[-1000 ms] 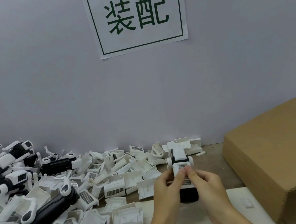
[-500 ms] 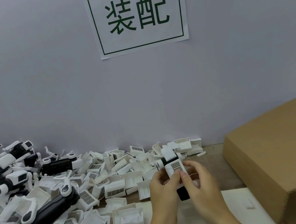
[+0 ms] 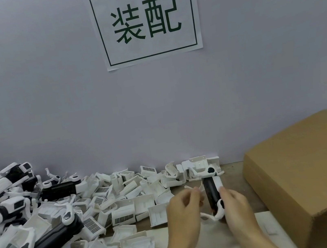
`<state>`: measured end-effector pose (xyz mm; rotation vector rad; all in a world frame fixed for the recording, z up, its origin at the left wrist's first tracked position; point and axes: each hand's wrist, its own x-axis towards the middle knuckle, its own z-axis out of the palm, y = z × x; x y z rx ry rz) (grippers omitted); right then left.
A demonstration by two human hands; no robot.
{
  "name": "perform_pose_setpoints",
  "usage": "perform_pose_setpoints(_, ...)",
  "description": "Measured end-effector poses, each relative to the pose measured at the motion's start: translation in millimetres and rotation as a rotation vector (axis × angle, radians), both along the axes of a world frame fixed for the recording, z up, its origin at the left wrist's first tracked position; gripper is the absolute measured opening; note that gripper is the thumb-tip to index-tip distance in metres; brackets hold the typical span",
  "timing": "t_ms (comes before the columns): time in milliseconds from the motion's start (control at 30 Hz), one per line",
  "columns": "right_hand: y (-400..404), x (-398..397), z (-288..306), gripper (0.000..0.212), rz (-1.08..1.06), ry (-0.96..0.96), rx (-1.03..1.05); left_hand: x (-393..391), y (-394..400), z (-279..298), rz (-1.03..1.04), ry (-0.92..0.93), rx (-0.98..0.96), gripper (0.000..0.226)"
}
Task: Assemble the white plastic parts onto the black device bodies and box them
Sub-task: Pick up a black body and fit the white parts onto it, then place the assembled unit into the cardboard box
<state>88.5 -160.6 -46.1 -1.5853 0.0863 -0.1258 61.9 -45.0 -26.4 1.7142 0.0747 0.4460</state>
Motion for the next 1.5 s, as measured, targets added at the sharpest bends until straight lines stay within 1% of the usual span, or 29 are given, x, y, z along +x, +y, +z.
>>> perform_pose_setpoints(67, -4.9, 0.8, 3.6, 0.026, 0.068, 0.075, 0.247, 1.1, 3.0, 0.5, 0.097, -0.007, -0.08, 0.013)
perform_pose_setpoints(100, -3.9, 2.4, 5.7, 0.028, 0.111, 0.155, 0.434, 0.2, 4.6, 1.0, 0.129, -0.008, -0.114, 0.007)
perform_pose_setpoints(133, -3.1, 1.2, 8.5, 0.032, 0.188, 0.213, 0.632, -0.1, 6.5, 1.0, 0.123, 0.002, -0.17, 0.006)
perform_pose_setpoints(167, -3.1, -1.3, 11.2, 0.035, 0.261, 0.243, 0.772, 0.0, 8.6, 1.7, 0.078, 0.023, -0.257, 0.011)
perform_pose_setpoints(233, -1.9, -4.3, 14.0, 0.038, 0.37, 0.269, 0.902, 1.4, 11.9, 3.5, -0.06, 0.076, -0.439, 0.02)
perform_pose_setpoints(300, -1.0, -3.4, 11.2, 0.038, 0.418, 0.281, 0.934, 2.0, 13.5, 5.1, -0.127, 0.099, -0.475, 0.022)
perform_pose_setpoints(333, -0.5, -3.2, 11.9, 0.039, 0.408, 0.27, 0.916, 1.9, 13.3, 5.6, -0.135, 0.102, -0.477, 0.021)
perform_pose_setpoints(400, -1.7, -1.3, 9.6, 0.035, 0.29, 0.167, 0.737, 2.2, 14.0, 5.7, -0.097, 0.102, -0.544, 0.019)
perform_pose_setpoints(467, -2.9, -2.7, 8.2, 0.022, 0.164, -0.061, 0.4, 2.1, 17.4, 6.4, -0.034, 0.093, -0.676, 0.02)
perform_pose_setpoints(500, -2.3, -6.4, 9.3, 0.019, 0.136, -0.194, 0.229, 2.2, 19.1, 7.2, -0.012, 0.081, -0.732, 0.023)
perform_pose_setpoints(533, -0.9, -6.9, 7.5, 0.024, 0.127, -0.296, 0.1, 1.7, 20.4, 8.5, -0.005, 0.074, -0.755, 0.026)
perform_pose_setpoints(600, 1.4, -8.1, 3.9, 0.037, 0.136, -0.4, -0.016, 0.5, 21.3, 9.9, -0.017, 0.052, -0.732, 0.028)
perform_pose_setpoints(700, 4.4, -8.5, 3.4, 0.04, 0.134, -0.464, -0.129, 0.2, 22.0, 9.4, -0.017, 0.012, -0.639, 0.022)
perform_pose_setpoints(767, 4.1, -9.3, 6.1, 0.032, 0.189, -0.448, -0.141, 0.6, 23.6, 8.7, -0.015, -0.009, -0.582, 0.017)
perform_pose_setpoints(800, 4.7, -10.4, 6.9, 0.029, 0.224, -0.407, -0.153, 0.9, 24.9, 7.1, 0.002, -0.015, -0.556, 0.013)
perform_pose_setpoints(867, 7.9, -11.0, 8.7, 0.025, 0.283, -0.253, -0.221, 1.2, 28.2, 3.1, 0.066, -0.023, -0.496, 0.003)
perform_pose_setpoints(933, 11.0, -11.7, 9.1, 0.017, 0.415, -0.106, -0.294, 5.0, 32.5, -2.1, 0.16, -0.03, -0.336, 0.007)
perform_pose_setpoints(967, 11.8, -11.5, 10.5, 0.017, 0.478, -0.045, -0.32, 7.0, 34.6, -3.9, 0.199, -0.032, -0.24, 0.009)
perform_pose_setpoints(1000, 12.1, -11.4, 12.3, 0.022, 0.511, 0.009, -0.325, 8.3, 35.9, -4.9, 0.222, -0.036, -0.169, 0.011)
perform_pose_setpoints(1033, 11.5, -11.2, 14.4, 0.028, 0.52, 0.057, -0.309, 8.9, 36.1, -5.5, 0.228, -0.046, -0.14, 0.011)
perform_pose_setpoints(1067, 9.6, -10.3, 15.8, 0.032, 0.513, 0.098, -0.278, 9.1, 35.1, -5.9, 0.233, -0.06, -0.143, 0.011)
perform_pose_setpoints(1133, 2.2, -7.4, 19.8, 0.035, 0.449, 0.155, -0.198, 11.2, 31.2, -7.1, 0.246, -0.091, -0.235, 0.015)
perform_pose_setpoints(1200, -6.0, -4.7, 22.7, 0.023, 0.341, 0.159, -0.066, 14.4, 28.3, -11.0, 0.243, -0.084, -0.339, 0.024)
perform_pose_setpoints(1267, -12.8, -2.9, 30.4, 0.016, 0.228, 0.09, 0.108, 14.3, 28.6, -14.0, 0.235, -0.057, -0.358, 0.028)
perform_pose_setpoints(1333, -26.0, 1.1, 53.0, 0.031, 0.116, 0.003, 0.322, 13.6, 30.3, -16.3, 0.232, -0.034, -0.353, 0.029)
perform_pose_setpoints(1367, -37.0, 6.2, 70.9, 0.035, 0.06, -0.061, 0.451, 14.1, 31.3, -16.5, 0.234, -0.03, -0.353, 0.029)
perform_pose_setpoints(1433, -72.2, 17.9, 114.3, 0.026, -0.07, -0.229, 0.728, 15.0, 30.8, -15.3, 0.235, -0.011, -0.356, 0.029)
perform_pose_setpoints(1467, -93.5, 23.3, 137.0, 0.028, -0.138, -0.308, 0.837, 15.0, 30.3, -13.6, 0.234, -0.001, -0.368, 0.029)
perform_pose_setpoints(1500, -114.4, 26.5, 157.5, 0.032, -0.204, -0.351, 0.901, 15.4, 29.9, -11.9, 0.232, 0.005, -0.383, 0.029)
